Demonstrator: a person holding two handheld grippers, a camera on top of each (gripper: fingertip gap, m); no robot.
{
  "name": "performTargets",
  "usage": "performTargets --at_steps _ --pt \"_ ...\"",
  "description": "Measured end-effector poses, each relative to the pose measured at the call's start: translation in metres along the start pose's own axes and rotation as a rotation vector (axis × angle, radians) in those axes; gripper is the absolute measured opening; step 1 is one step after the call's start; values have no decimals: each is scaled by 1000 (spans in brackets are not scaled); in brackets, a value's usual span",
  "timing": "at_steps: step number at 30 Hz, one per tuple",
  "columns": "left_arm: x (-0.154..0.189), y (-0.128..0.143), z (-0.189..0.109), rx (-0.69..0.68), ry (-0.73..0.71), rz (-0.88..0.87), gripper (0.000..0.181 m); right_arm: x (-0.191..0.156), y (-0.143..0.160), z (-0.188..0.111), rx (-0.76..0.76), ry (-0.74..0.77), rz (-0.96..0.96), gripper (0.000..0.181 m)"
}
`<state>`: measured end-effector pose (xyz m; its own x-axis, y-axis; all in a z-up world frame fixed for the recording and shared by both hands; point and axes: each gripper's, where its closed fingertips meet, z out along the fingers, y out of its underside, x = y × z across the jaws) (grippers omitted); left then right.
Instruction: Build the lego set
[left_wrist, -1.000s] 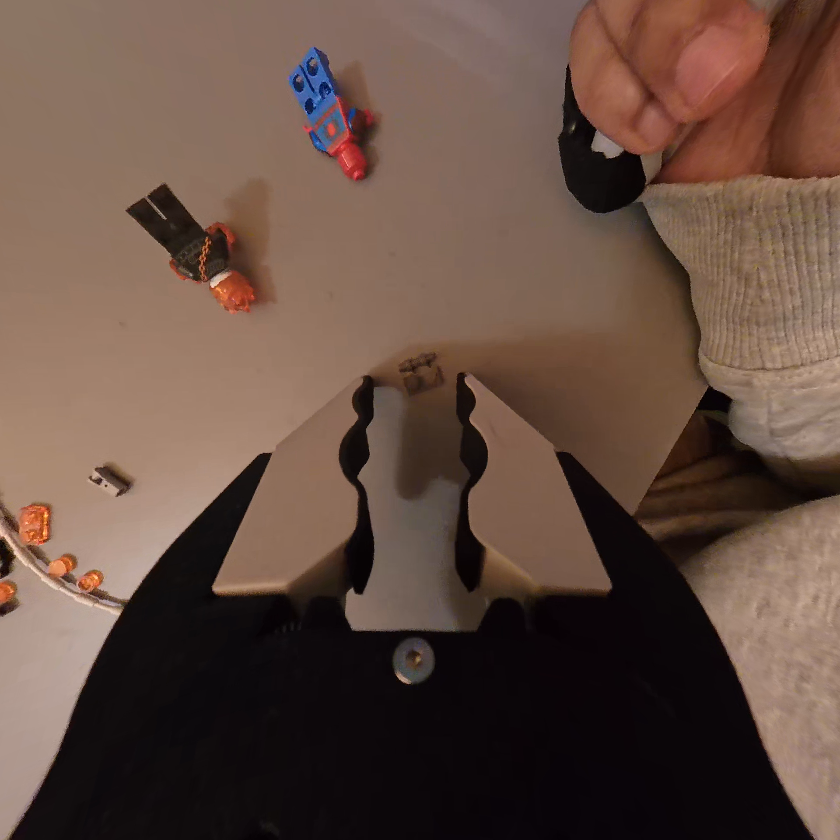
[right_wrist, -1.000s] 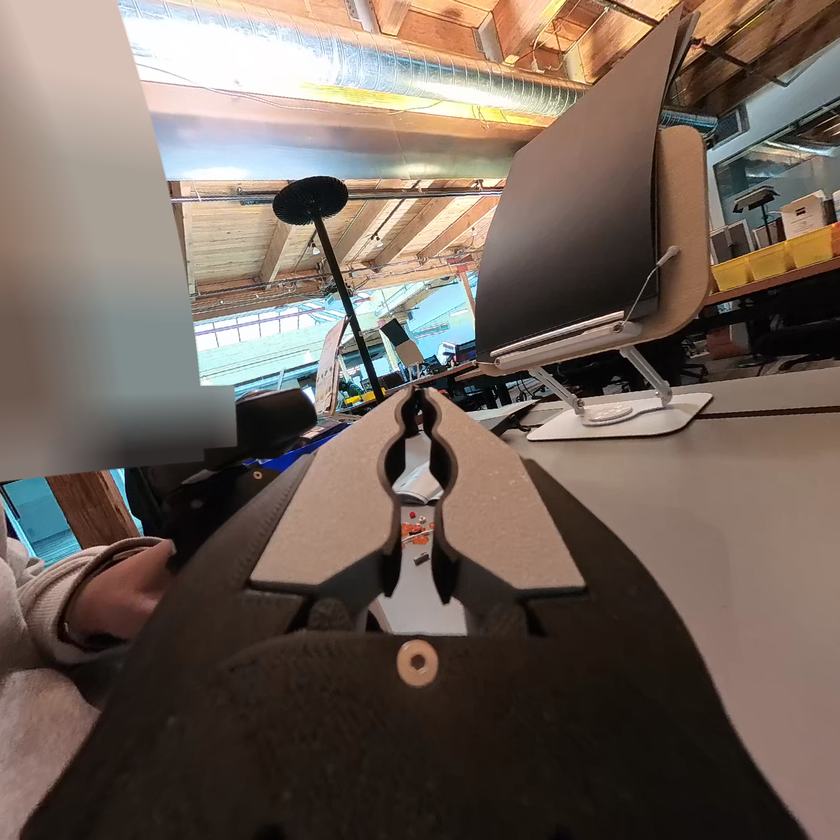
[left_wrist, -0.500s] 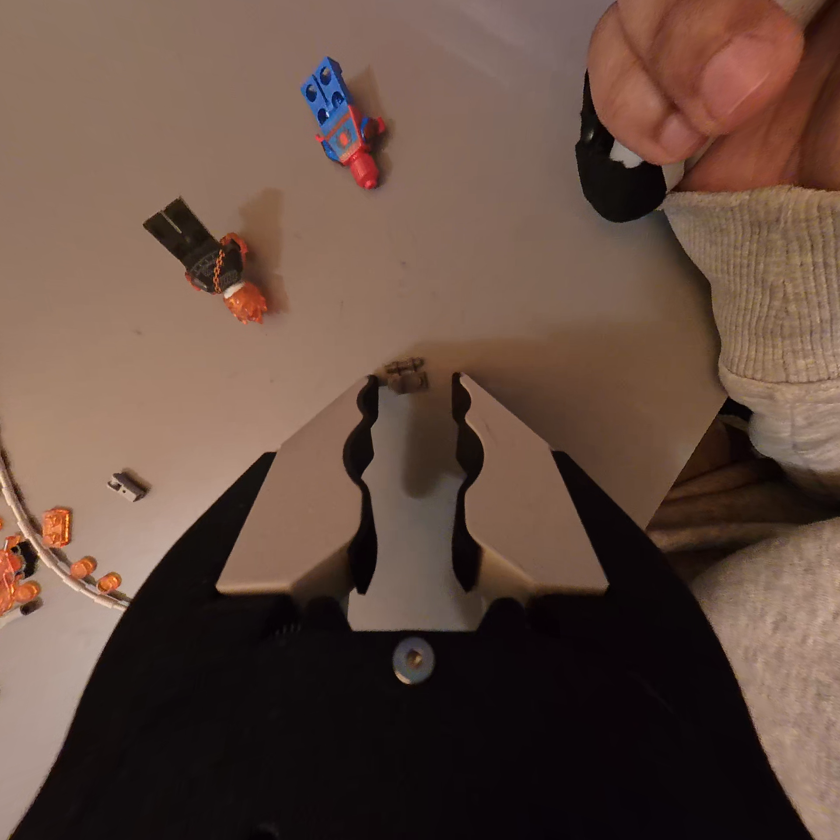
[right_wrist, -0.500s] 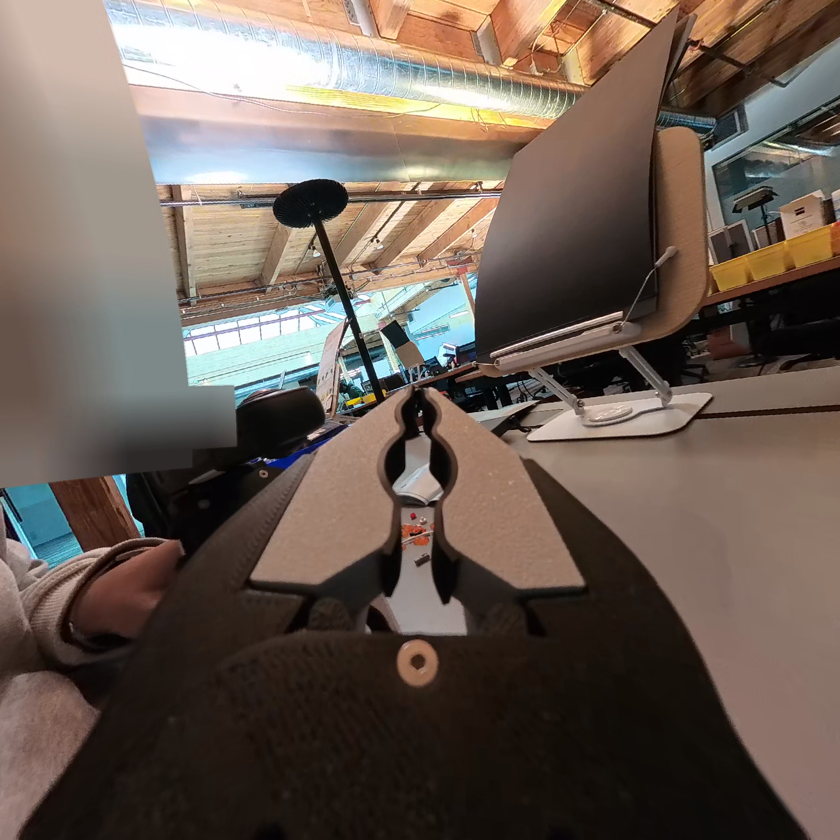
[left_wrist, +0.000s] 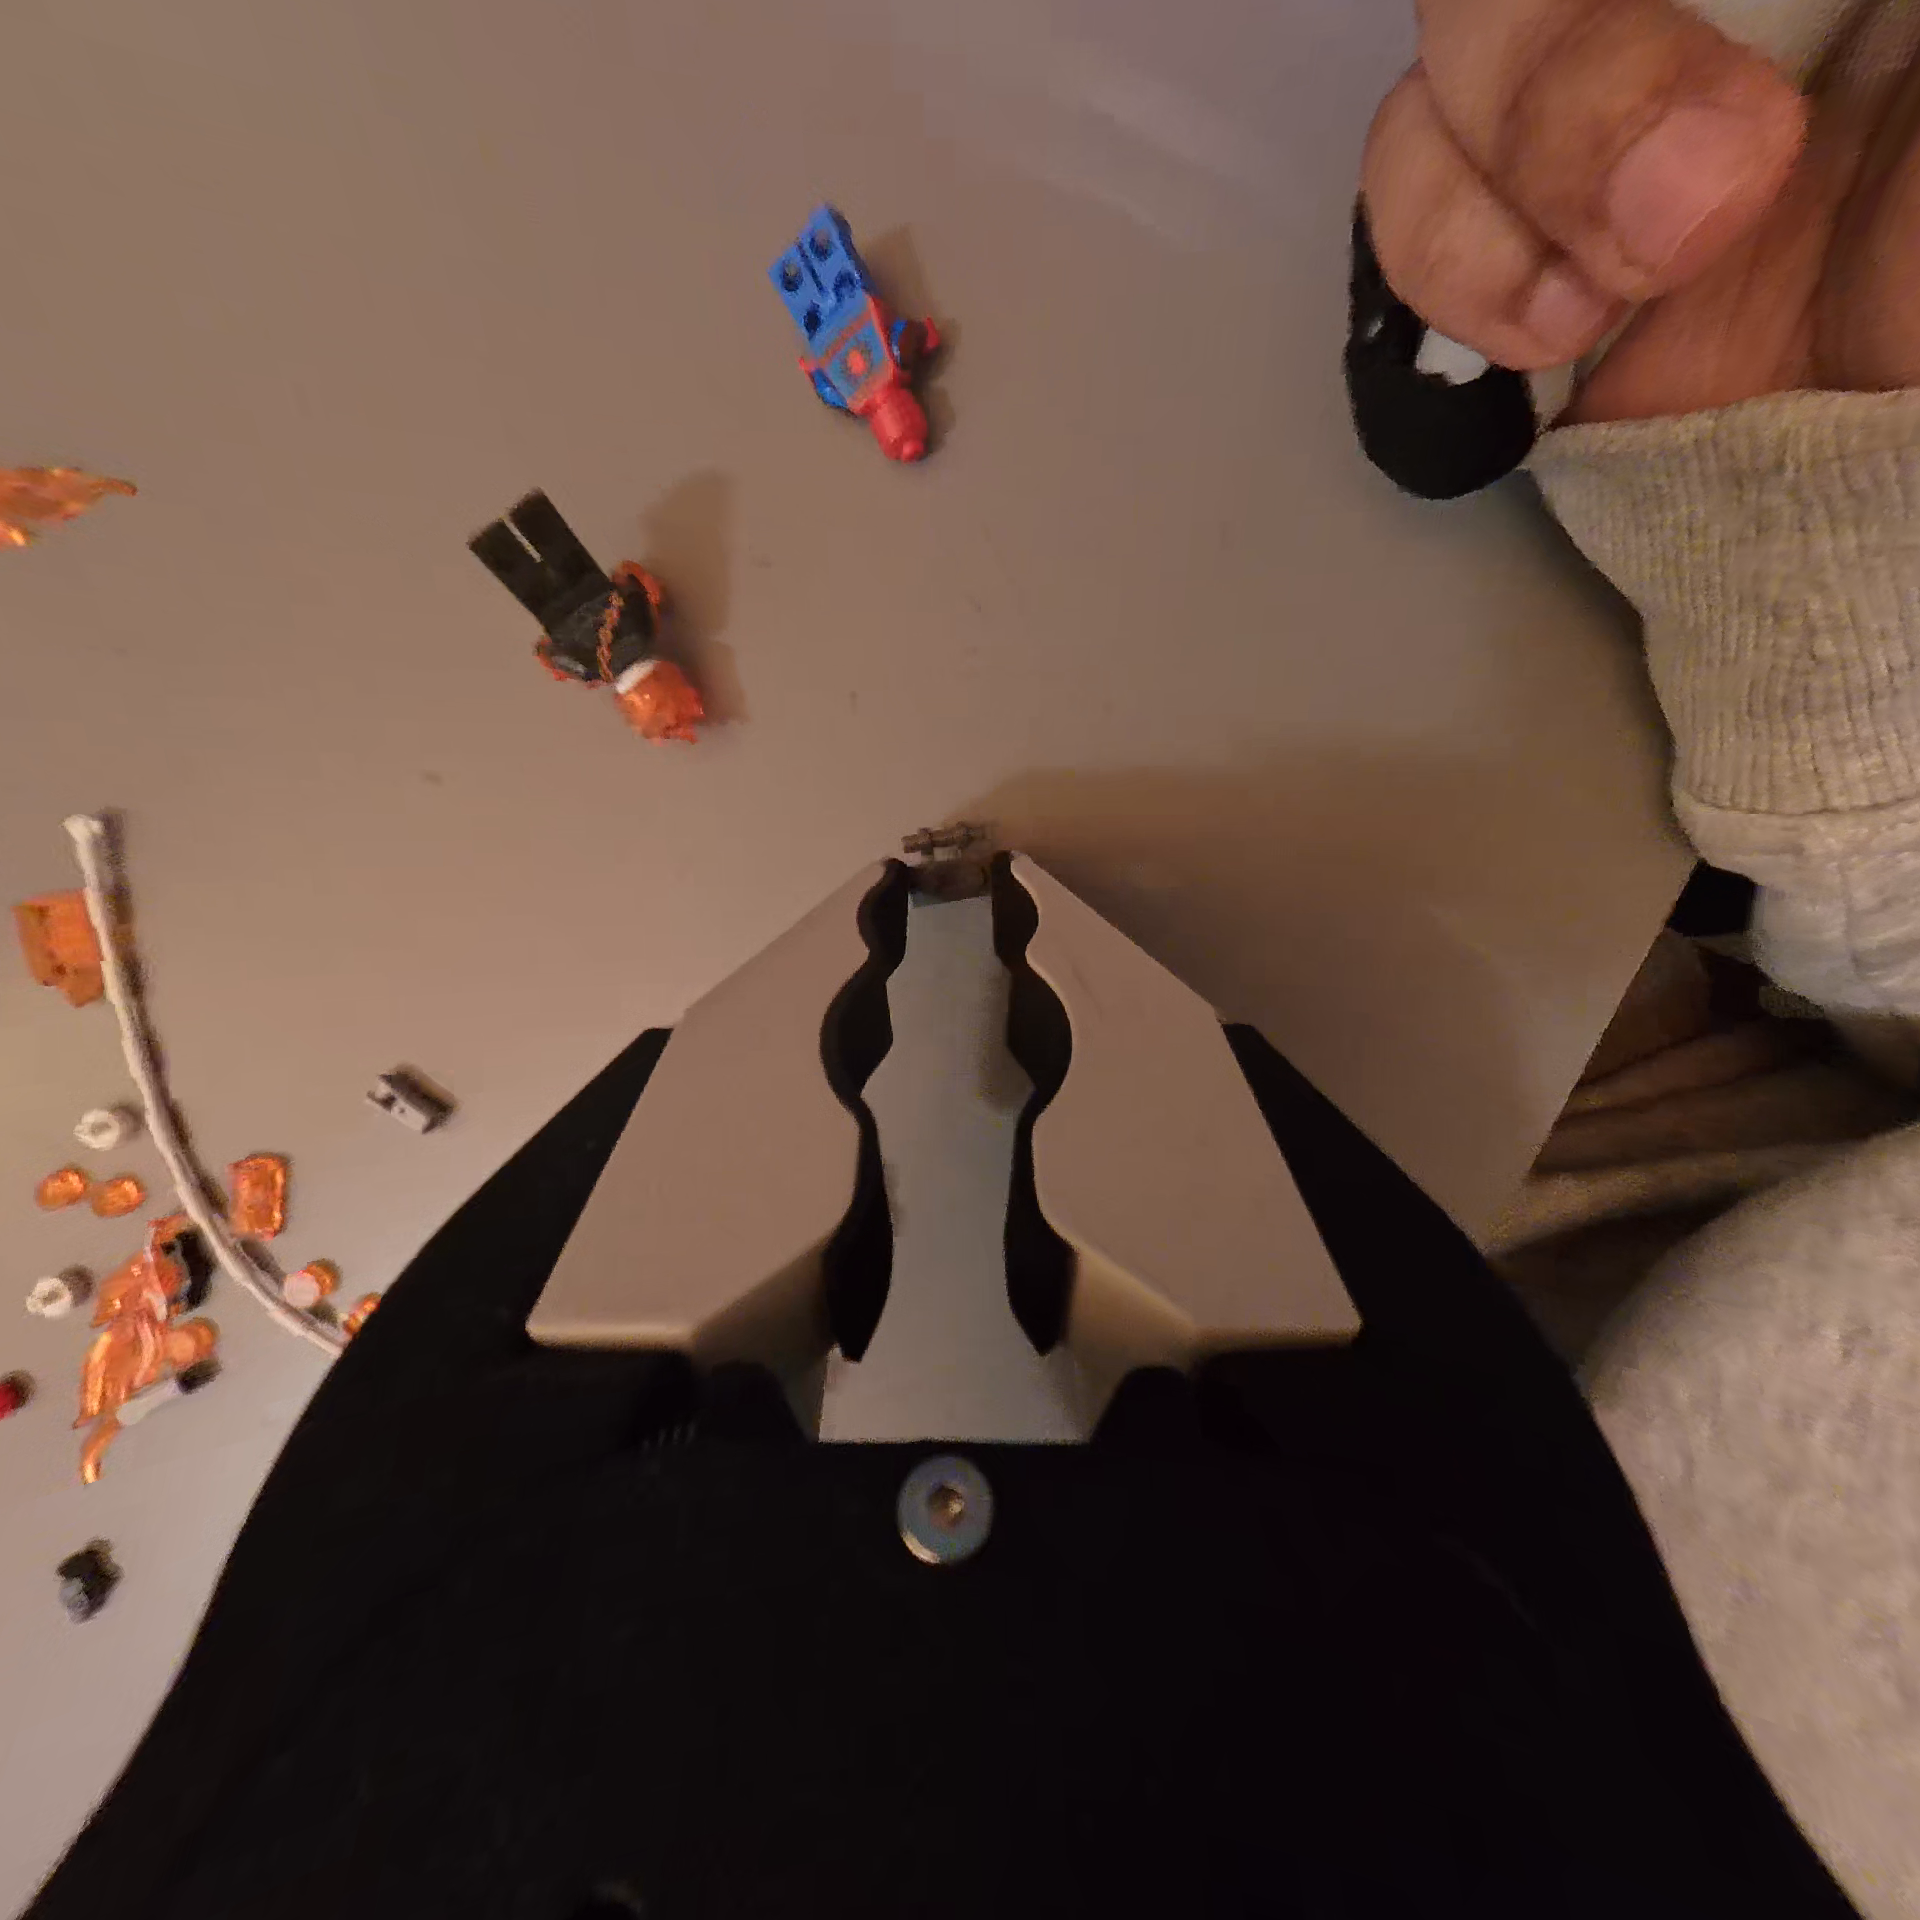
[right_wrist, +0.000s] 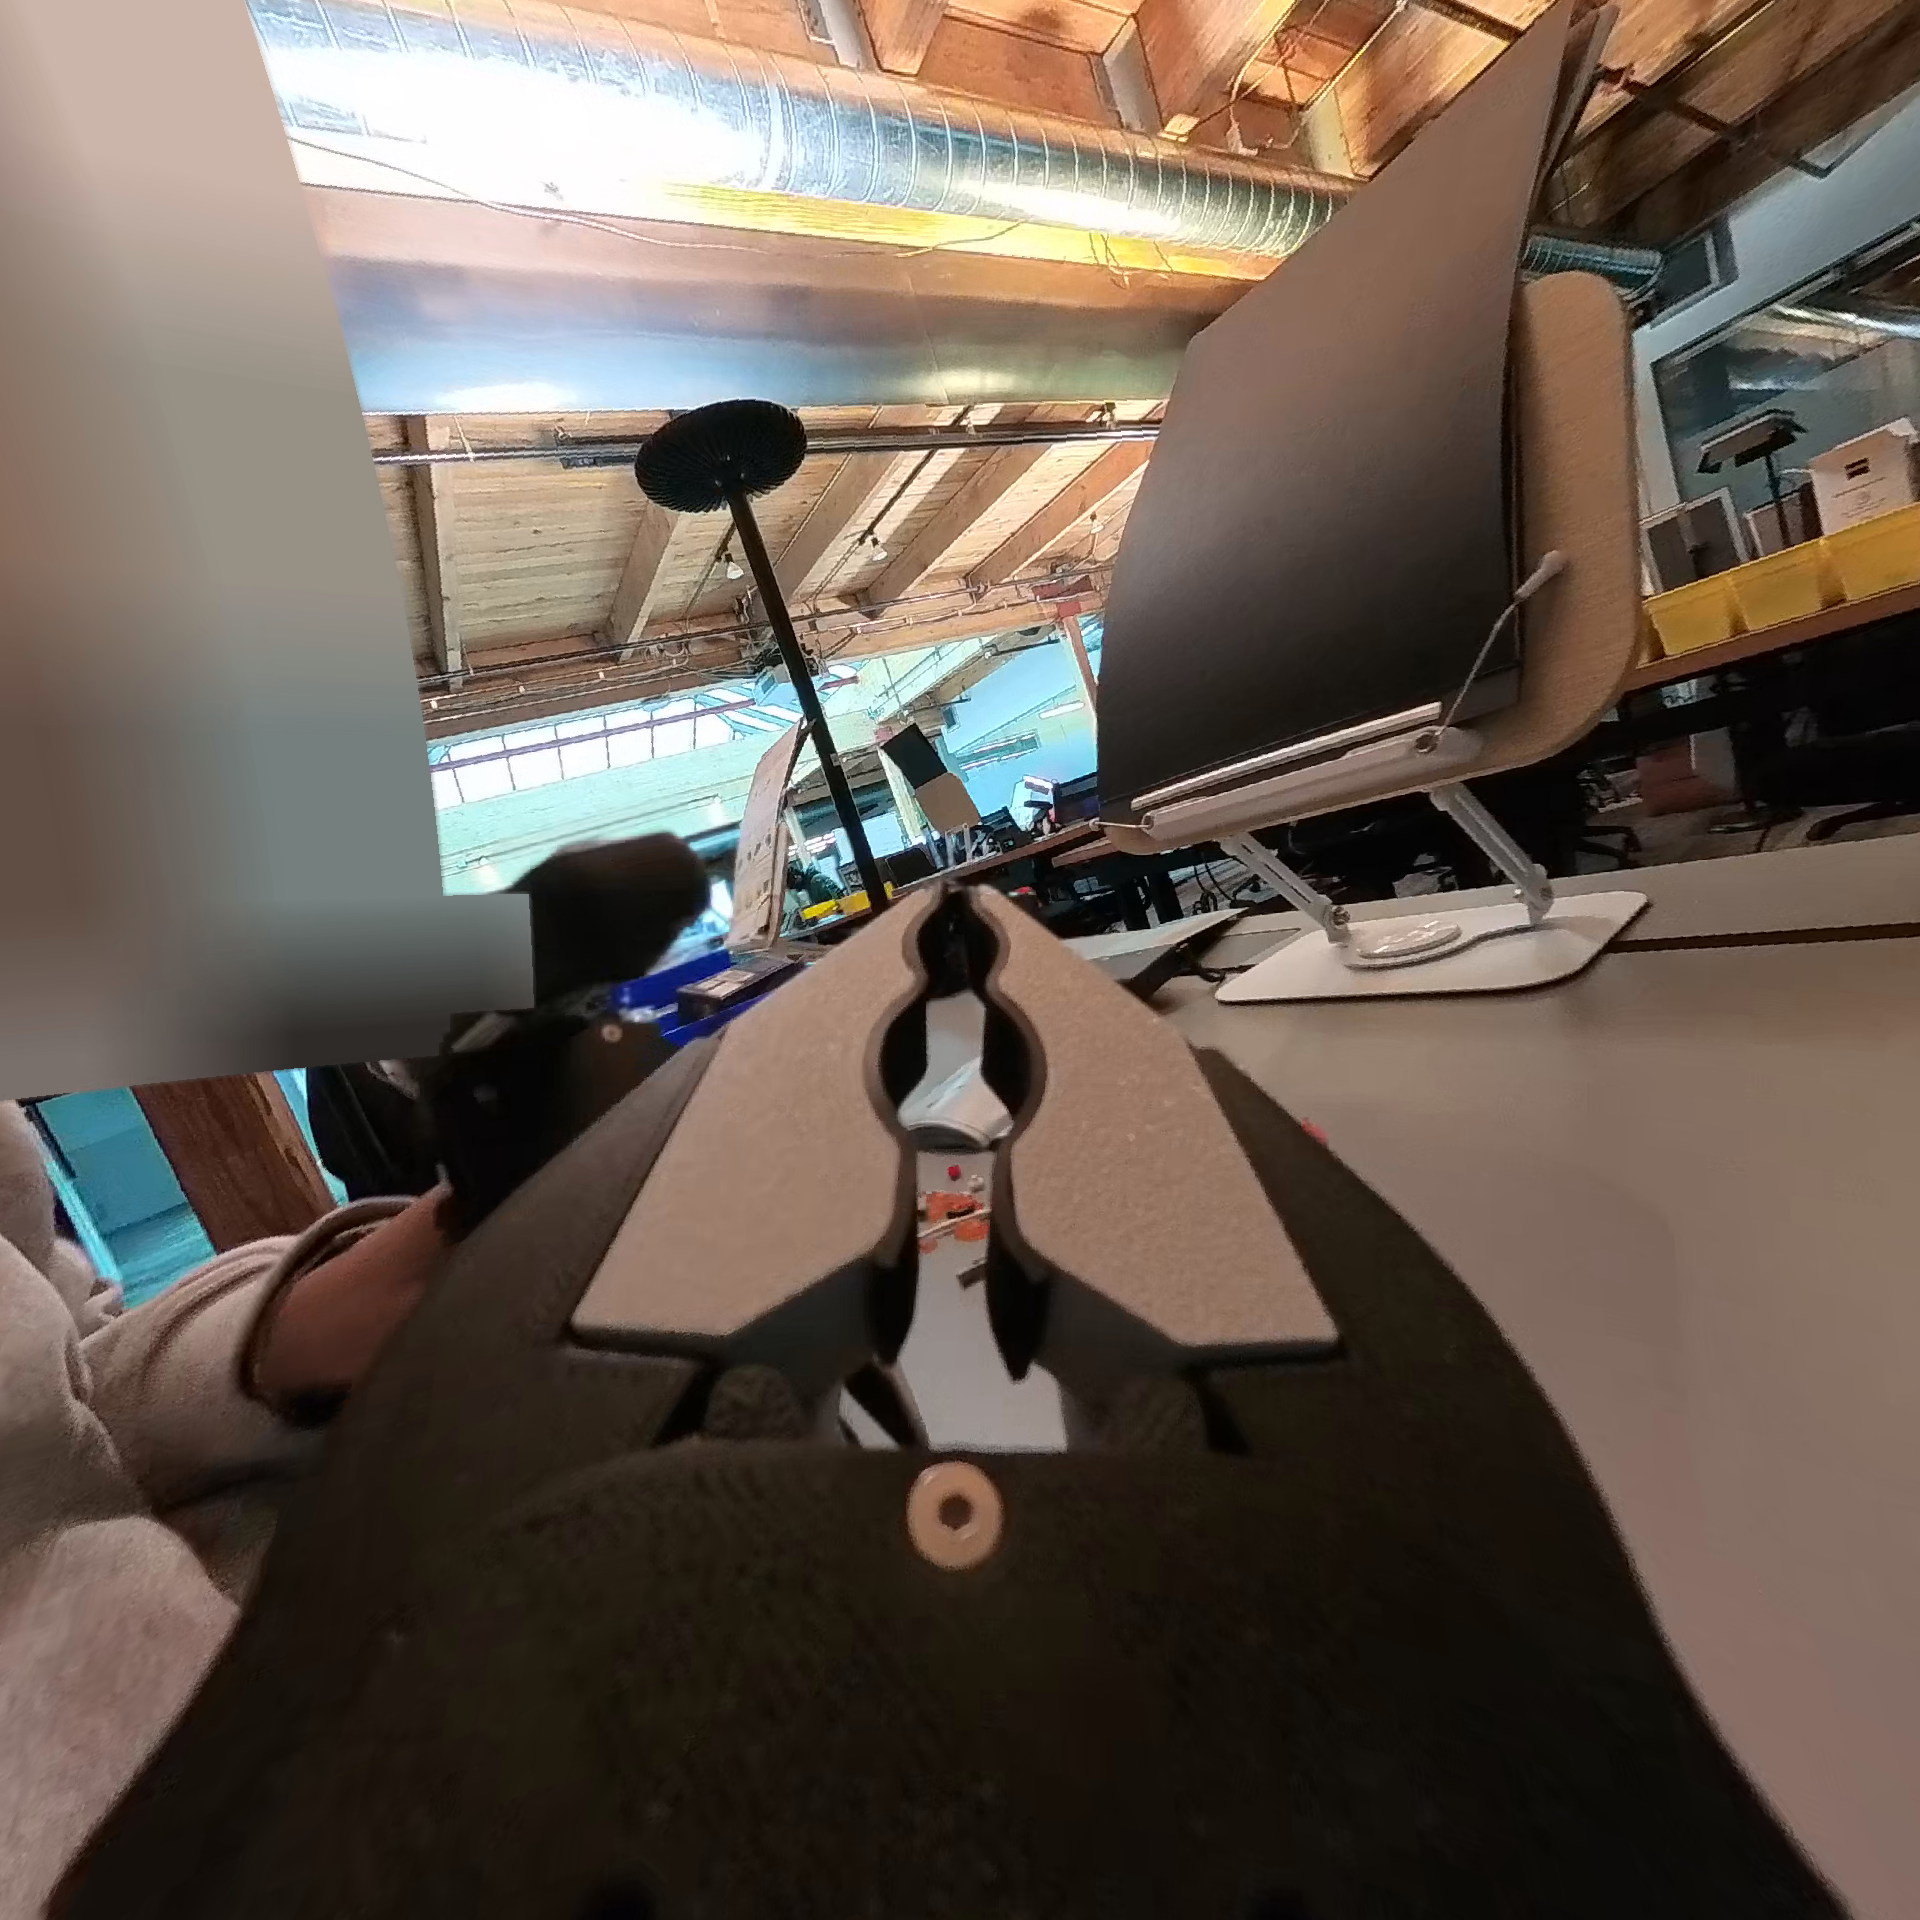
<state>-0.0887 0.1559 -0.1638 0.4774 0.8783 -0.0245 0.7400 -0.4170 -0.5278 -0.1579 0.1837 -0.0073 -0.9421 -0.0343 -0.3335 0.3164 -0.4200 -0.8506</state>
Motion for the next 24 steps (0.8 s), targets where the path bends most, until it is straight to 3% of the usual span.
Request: performTargets --at_steps 3,7,12,20,24 --pt "-8 -7 -21 119 62 -10 17 -10 9 5 -52 -58 -2 0" --pt "2 -17 -69 370 320 -11 16 -45 39 17 -222 -228 -11 0" --pt "3 5 -121 592 392 135 15 -89 93 31 -491 -368 32 0" --pt "-7 65 -134 575 461 110 13 -122 142 41 -667 -484 188 0" --pt "-2 88 -129 538 500 95 14 -143 153 39 -711 -554 95 0"
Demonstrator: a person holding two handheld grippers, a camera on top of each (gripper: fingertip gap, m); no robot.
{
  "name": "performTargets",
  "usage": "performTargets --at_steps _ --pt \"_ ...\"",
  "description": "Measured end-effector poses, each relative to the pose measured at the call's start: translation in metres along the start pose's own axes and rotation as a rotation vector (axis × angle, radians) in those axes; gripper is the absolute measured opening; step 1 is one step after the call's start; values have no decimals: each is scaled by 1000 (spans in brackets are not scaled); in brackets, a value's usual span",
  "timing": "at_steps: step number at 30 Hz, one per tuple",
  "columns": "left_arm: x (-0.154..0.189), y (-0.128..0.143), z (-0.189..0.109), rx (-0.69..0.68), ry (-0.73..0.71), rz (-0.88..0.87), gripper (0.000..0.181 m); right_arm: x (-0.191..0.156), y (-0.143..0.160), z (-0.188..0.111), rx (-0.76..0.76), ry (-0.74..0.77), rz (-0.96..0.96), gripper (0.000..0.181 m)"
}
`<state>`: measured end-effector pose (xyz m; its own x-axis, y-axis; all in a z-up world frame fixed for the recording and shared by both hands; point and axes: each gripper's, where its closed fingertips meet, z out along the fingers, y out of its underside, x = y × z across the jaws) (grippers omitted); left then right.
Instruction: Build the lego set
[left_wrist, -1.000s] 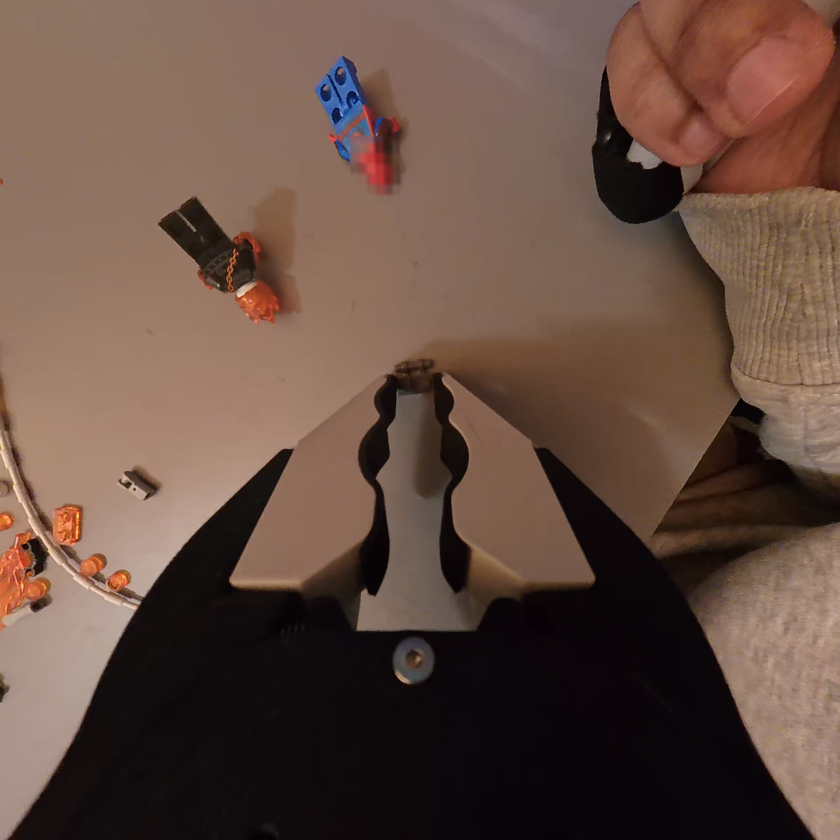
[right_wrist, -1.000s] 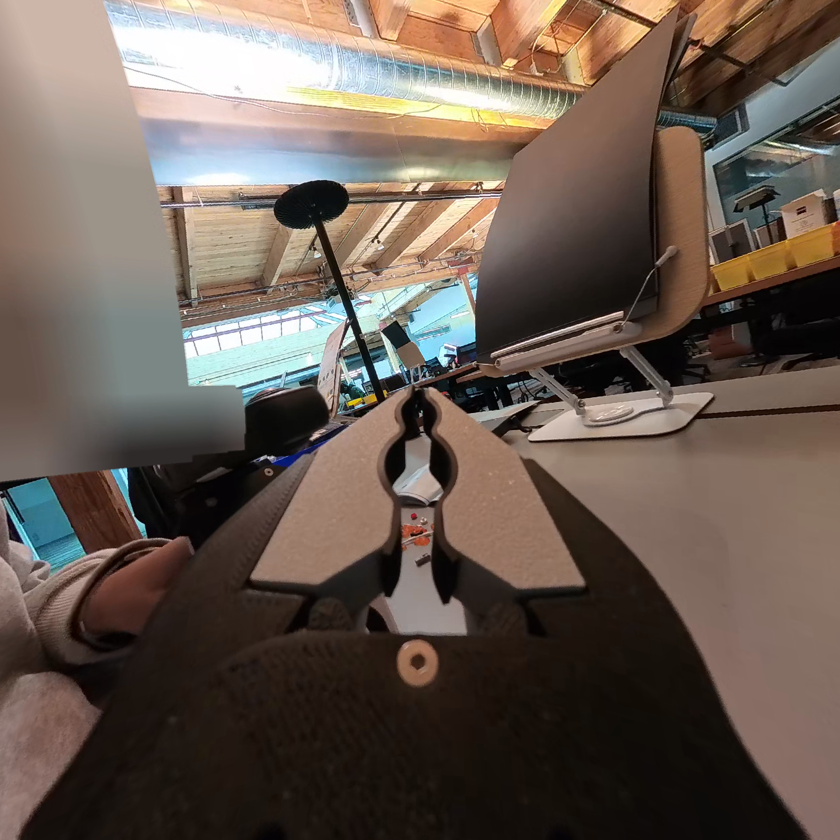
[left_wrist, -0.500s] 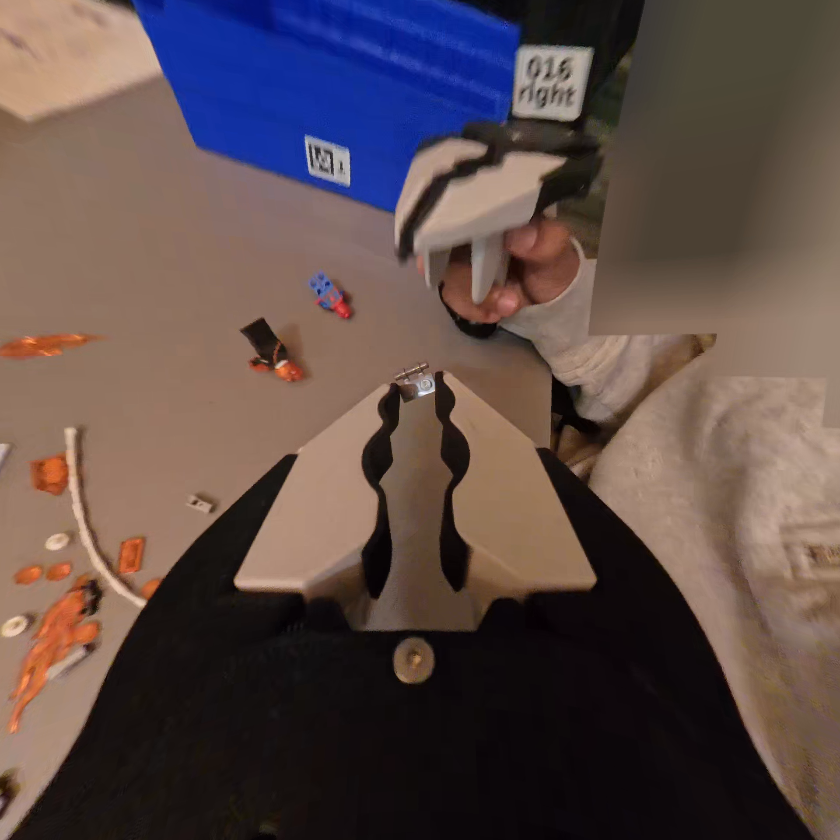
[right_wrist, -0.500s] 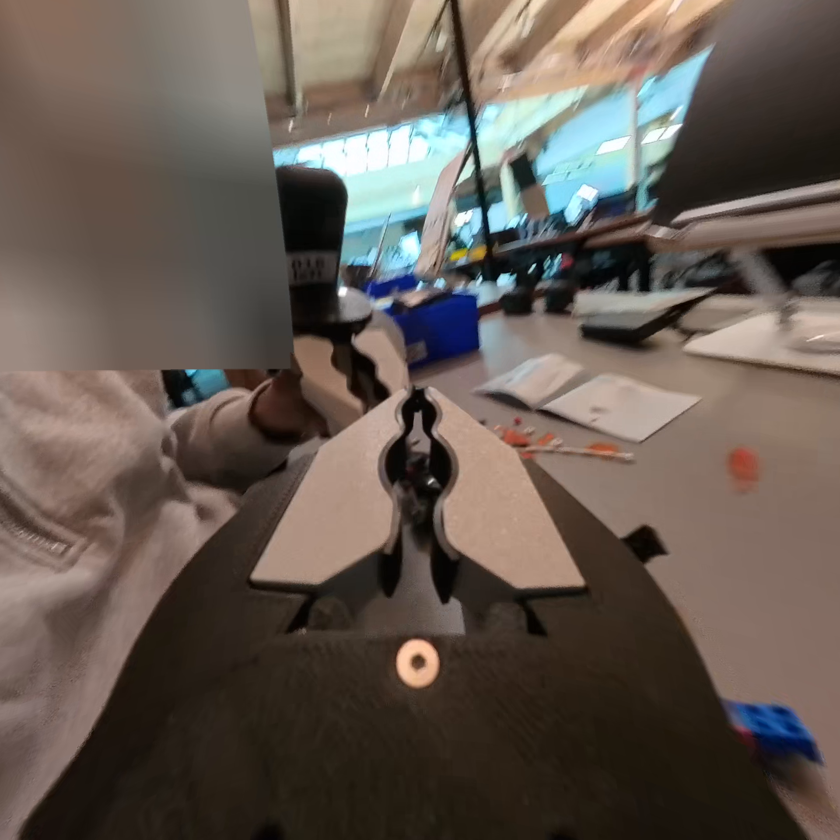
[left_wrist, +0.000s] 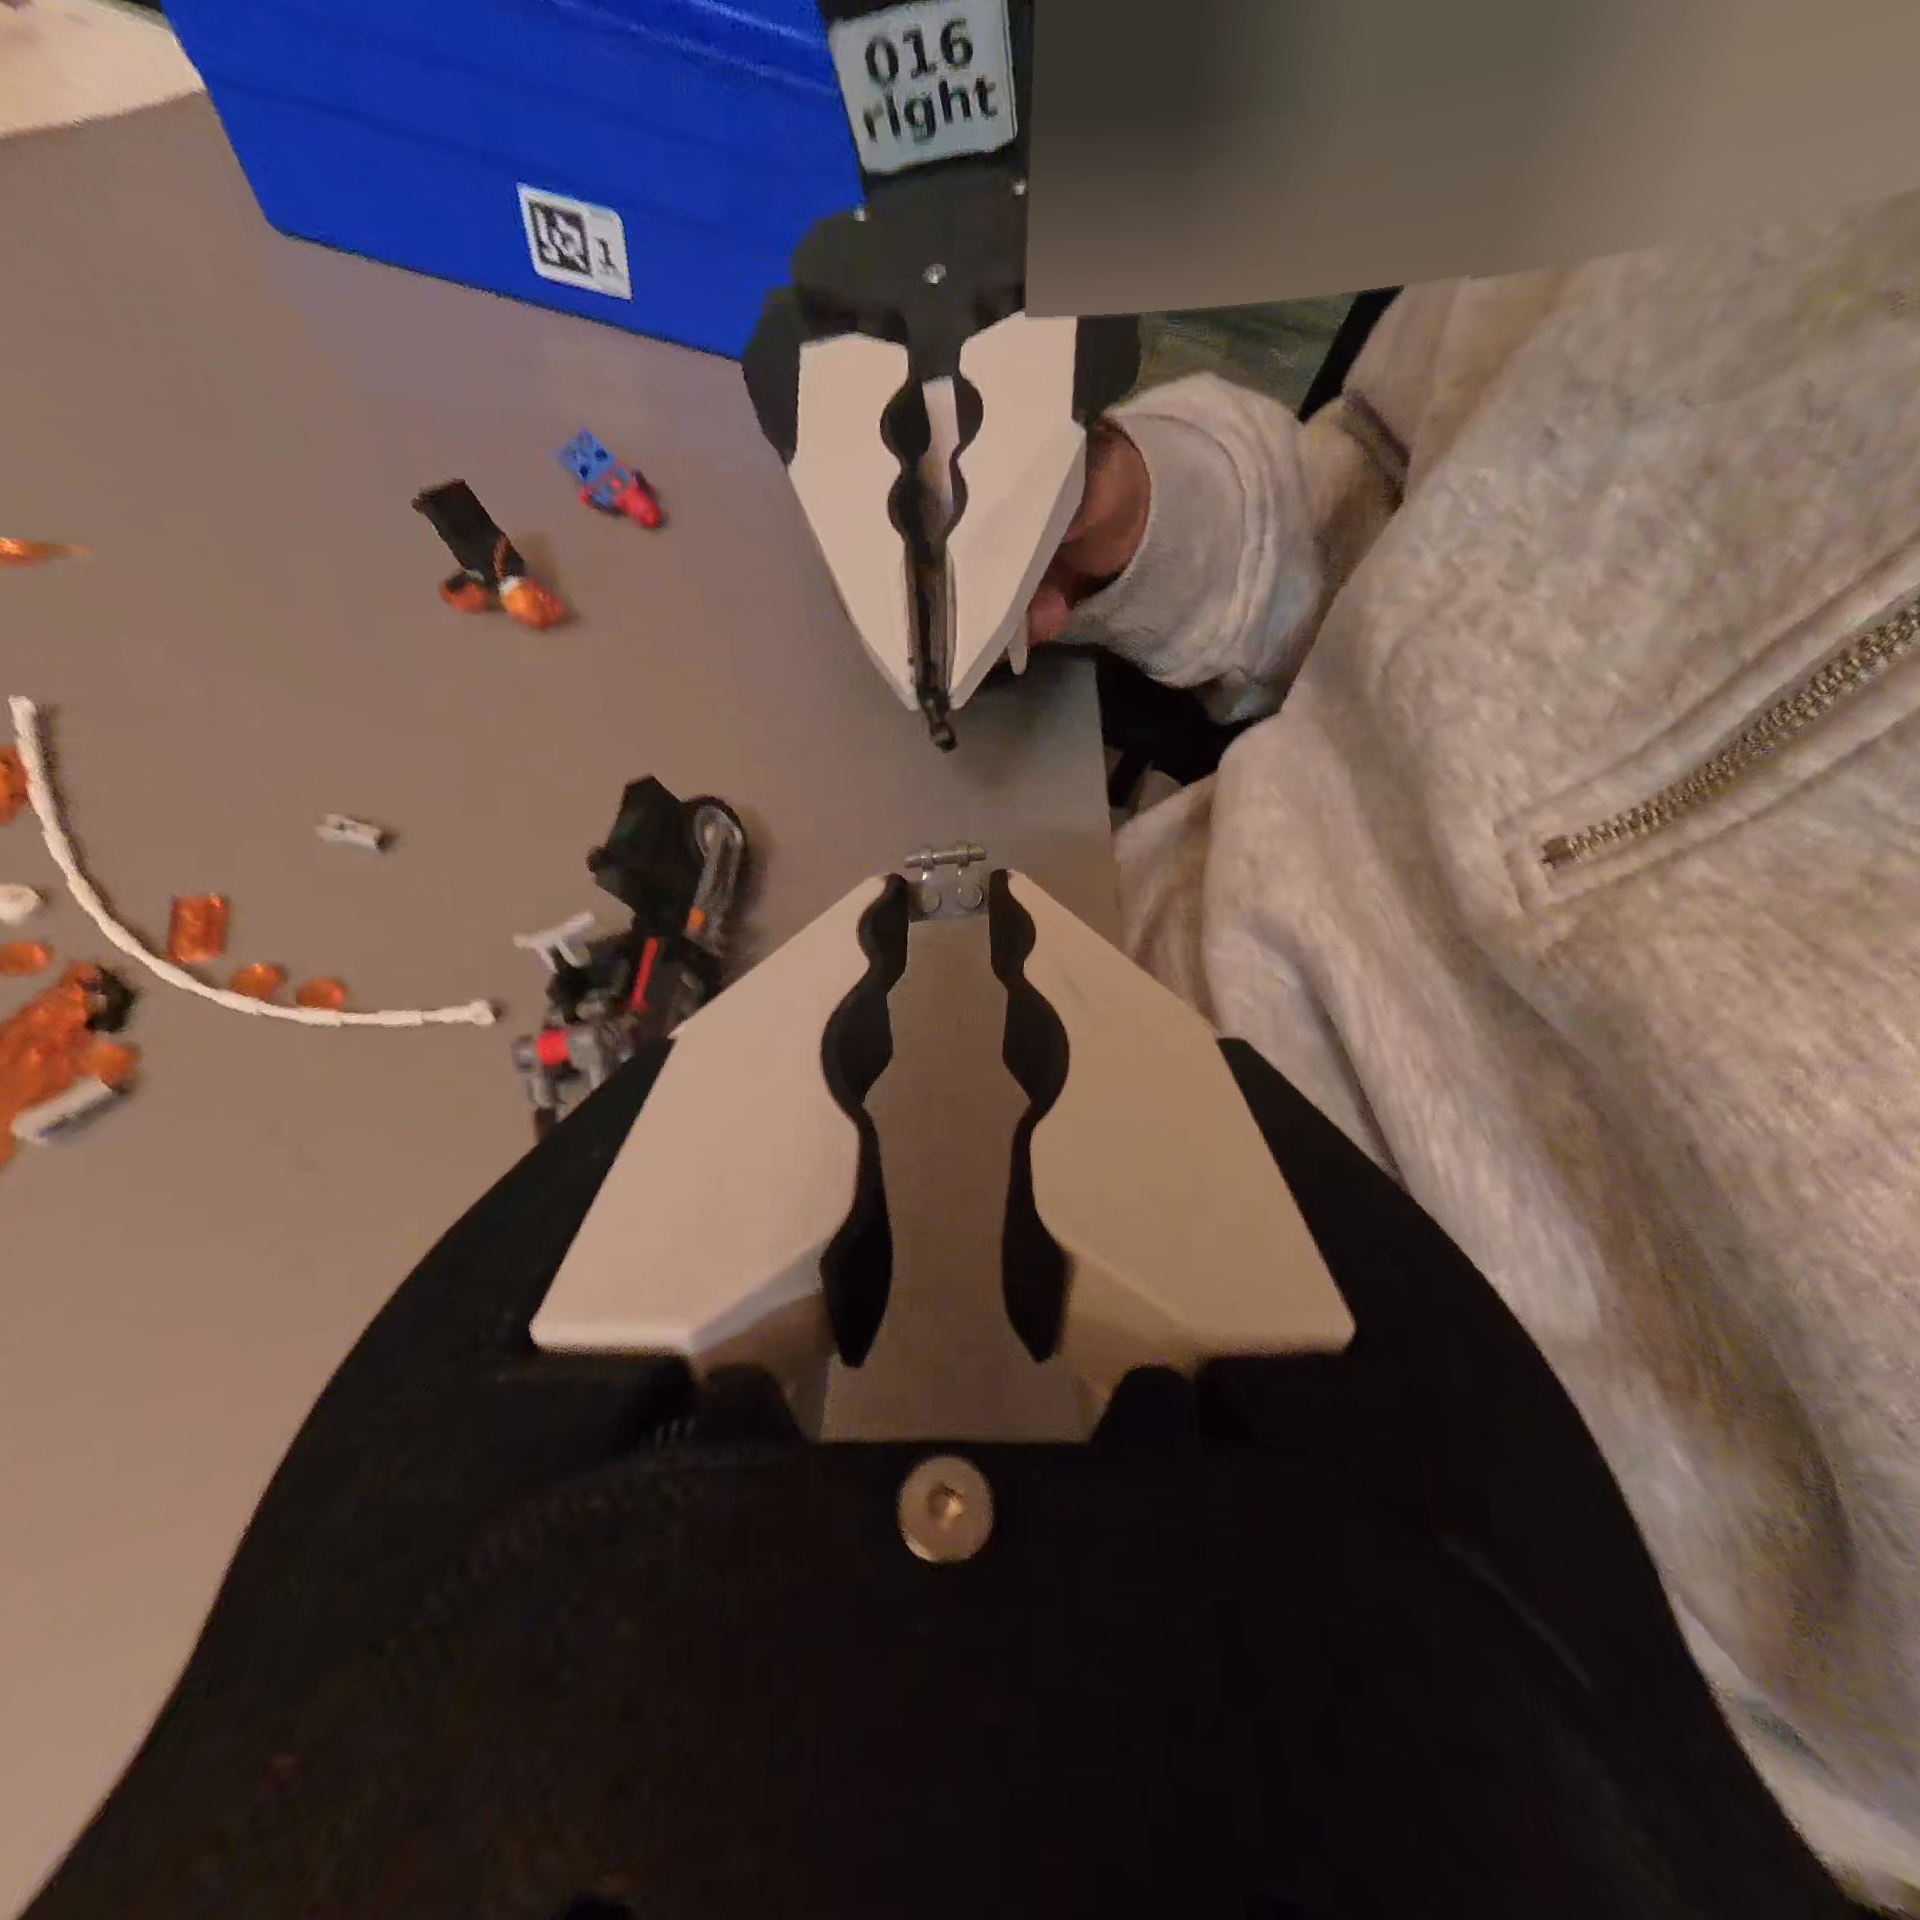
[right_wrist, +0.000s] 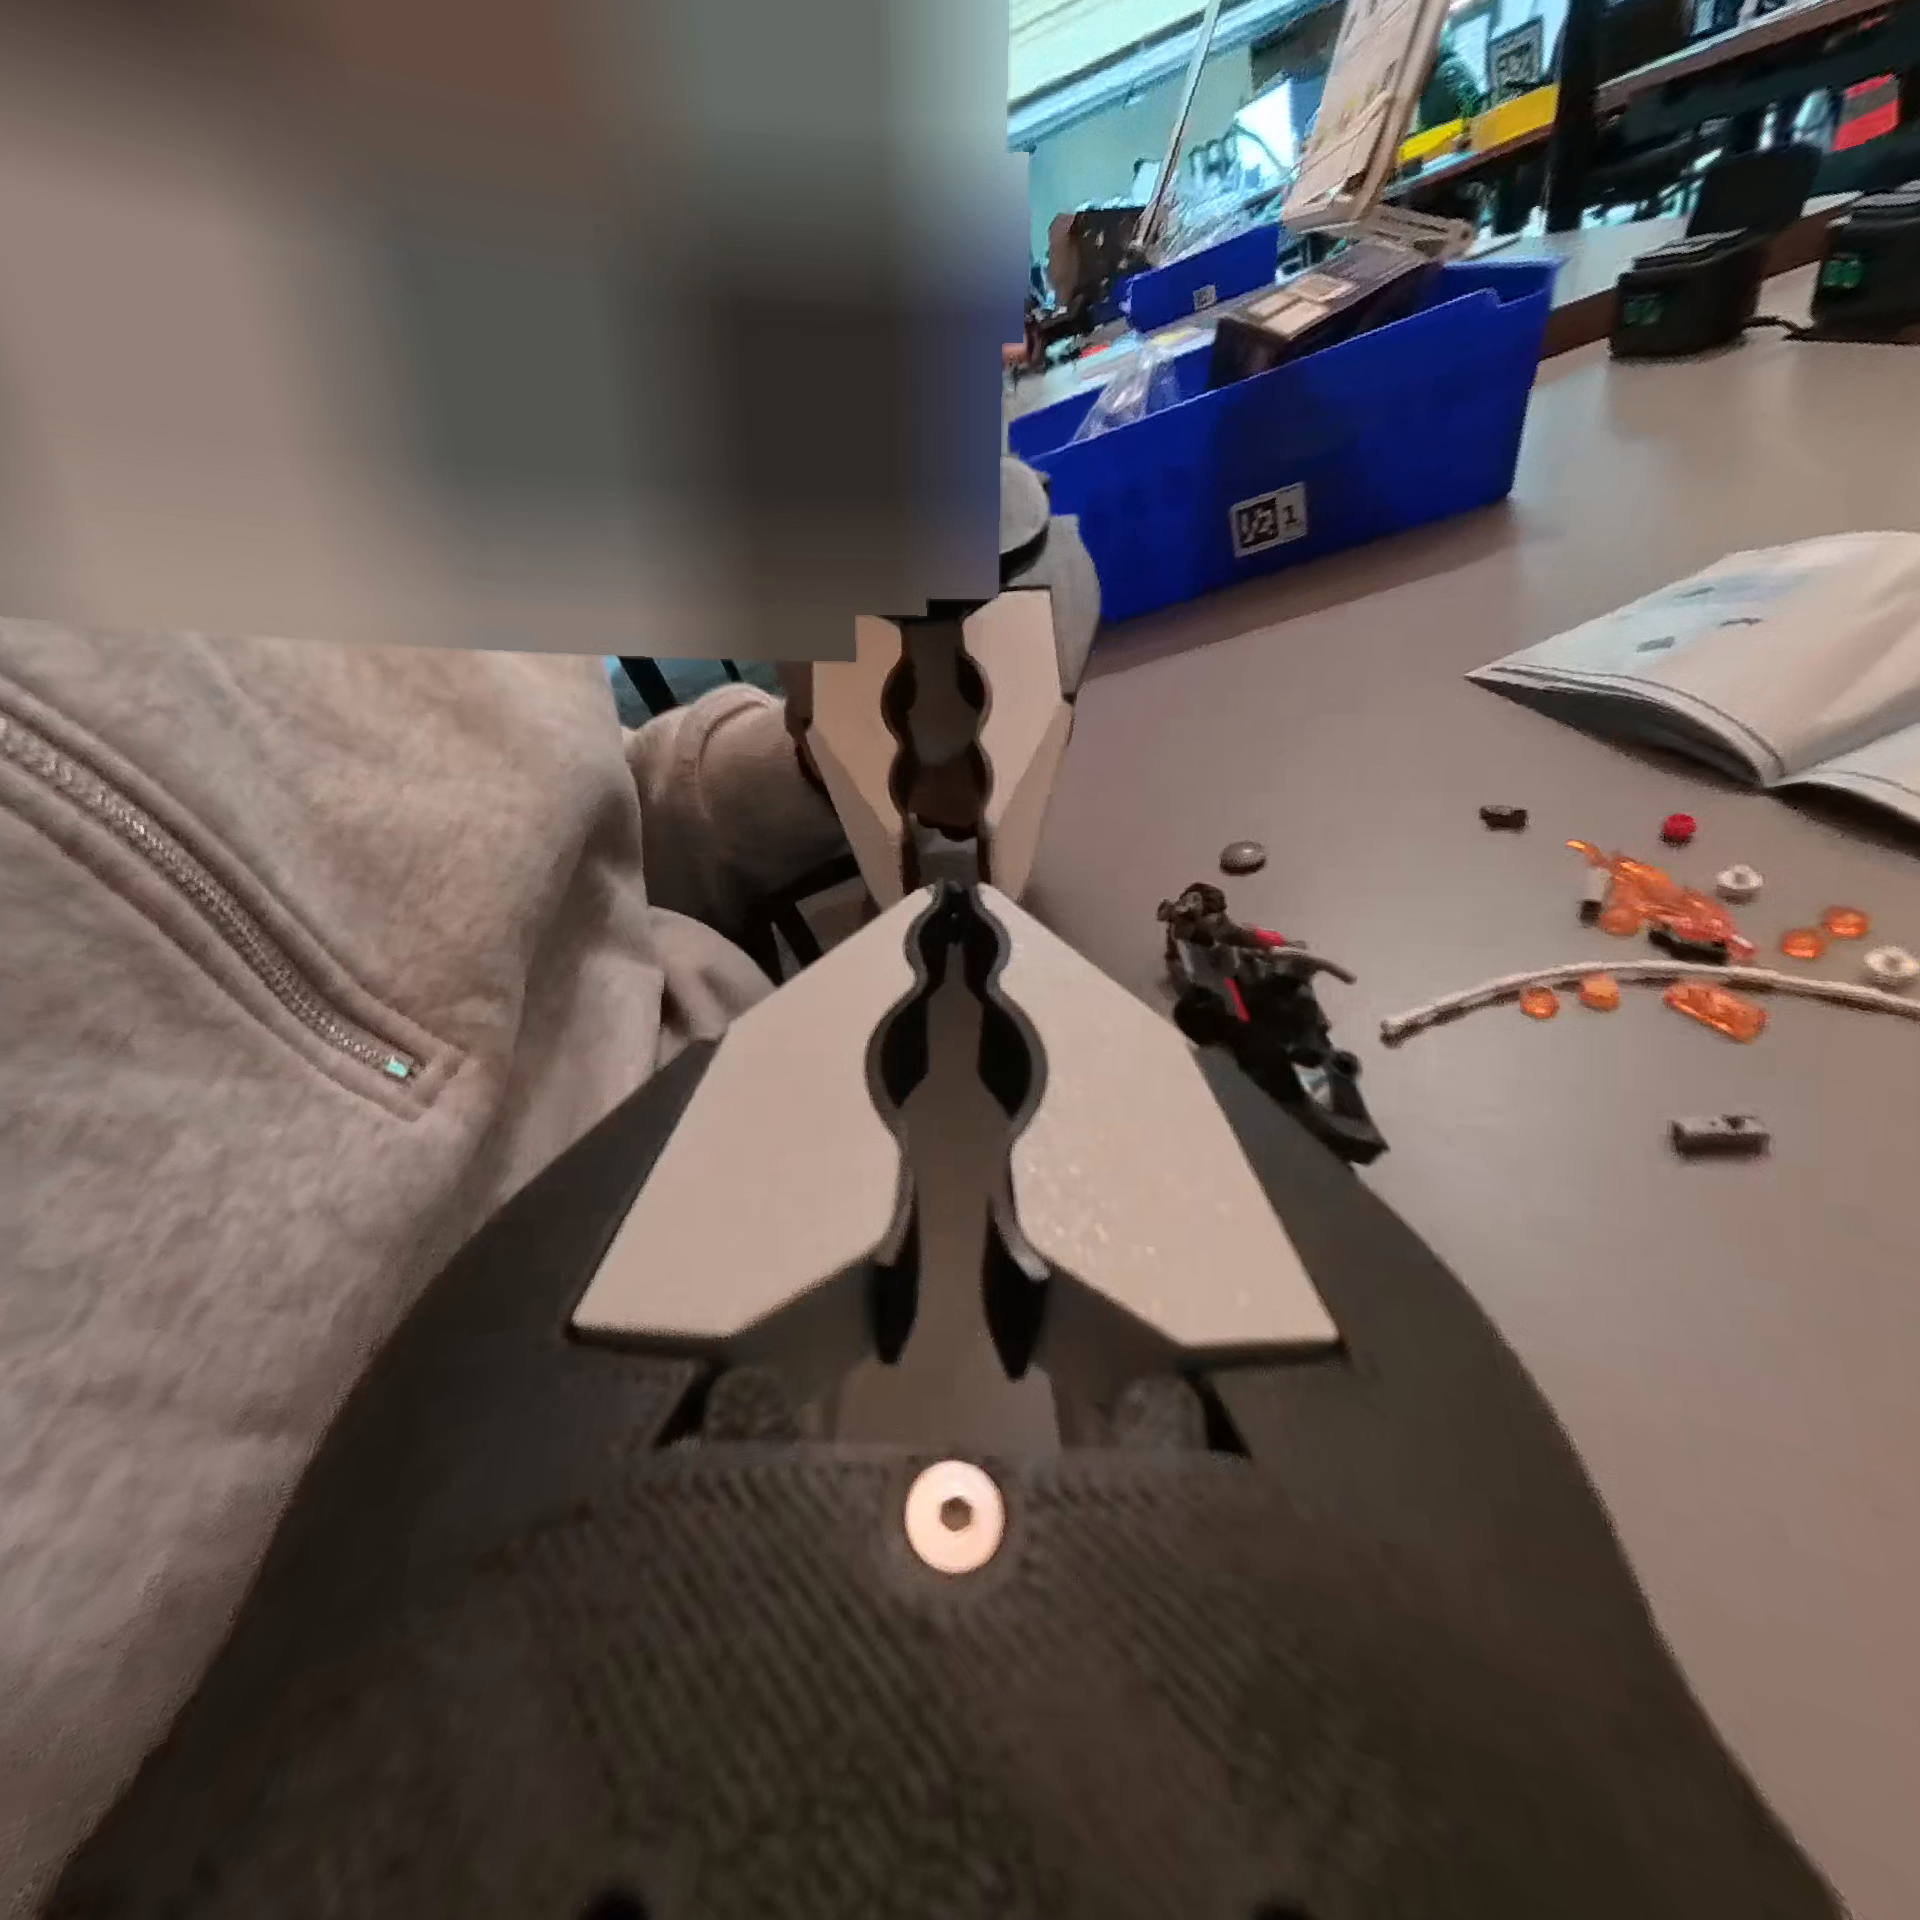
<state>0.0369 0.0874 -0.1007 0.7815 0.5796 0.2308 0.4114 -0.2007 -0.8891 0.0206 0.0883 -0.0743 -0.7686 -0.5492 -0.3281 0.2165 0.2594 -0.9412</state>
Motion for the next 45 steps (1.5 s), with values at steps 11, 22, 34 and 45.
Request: performTargets --at_steps 11,22,34,45 --pt "17 37 -2 -72 76 -48 14 -5 42 30 -279 10 -68 0" --pt "8 73 7 -309 -27 -10 14 -1 70 35 -478 11 -108 0" --pt "7 76 9 -336 -56 20 15 -5 81 31 -553 14 -170 0" --pt "10 76 8 -327 -57 5 24 -10 85 21 -586 31 -219 0"
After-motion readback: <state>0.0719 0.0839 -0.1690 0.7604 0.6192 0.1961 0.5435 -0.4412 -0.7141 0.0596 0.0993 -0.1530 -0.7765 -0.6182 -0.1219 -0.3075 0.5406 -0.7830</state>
